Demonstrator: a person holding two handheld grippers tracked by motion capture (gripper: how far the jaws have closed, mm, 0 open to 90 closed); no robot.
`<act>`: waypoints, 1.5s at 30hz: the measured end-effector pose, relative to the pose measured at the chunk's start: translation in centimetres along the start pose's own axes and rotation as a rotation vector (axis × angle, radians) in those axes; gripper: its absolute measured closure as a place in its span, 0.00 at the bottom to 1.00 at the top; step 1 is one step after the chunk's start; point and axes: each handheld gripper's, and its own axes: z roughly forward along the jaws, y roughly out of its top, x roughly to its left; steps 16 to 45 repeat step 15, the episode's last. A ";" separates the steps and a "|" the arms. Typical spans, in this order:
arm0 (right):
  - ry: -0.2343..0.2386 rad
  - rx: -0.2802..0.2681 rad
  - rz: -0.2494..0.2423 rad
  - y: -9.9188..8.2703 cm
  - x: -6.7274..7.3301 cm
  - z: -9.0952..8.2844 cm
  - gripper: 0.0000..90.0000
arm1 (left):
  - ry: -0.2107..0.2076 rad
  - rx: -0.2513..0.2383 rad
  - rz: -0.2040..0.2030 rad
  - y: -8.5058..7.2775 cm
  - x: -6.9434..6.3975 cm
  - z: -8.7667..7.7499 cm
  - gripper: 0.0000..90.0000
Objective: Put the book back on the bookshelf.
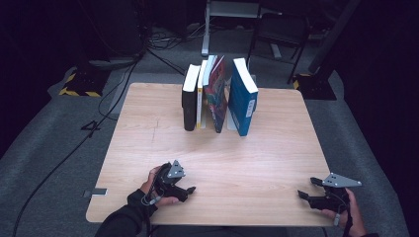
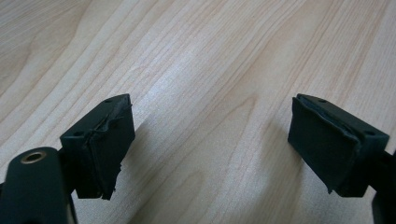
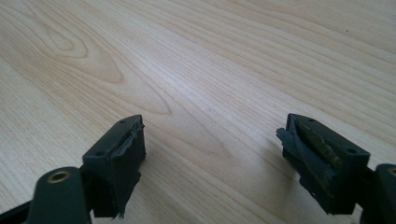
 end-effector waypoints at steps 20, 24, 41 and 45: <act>-0.012 0.004 0.010 0.0 0.0 0.0 0.20 | -0.006 0.001 0.002 0.0 0.1 0.0 0.16; -0.012 0.004 0.010 0.0 0.0 0.0 0.20 | -0.006 0.001 0.002 0.0 0.1 0.0 0.16; -0.012 0.004 0.010 0.0 0.0 0.0 0.20 | -0.006 0.001 0.002 0.0 0.1 0.0 0.16; -0.012 0.004 0.010 0.0 0.0 0.0 0.20 | -0.006 0.001 0.002 0.0 0.1 0.0 0.16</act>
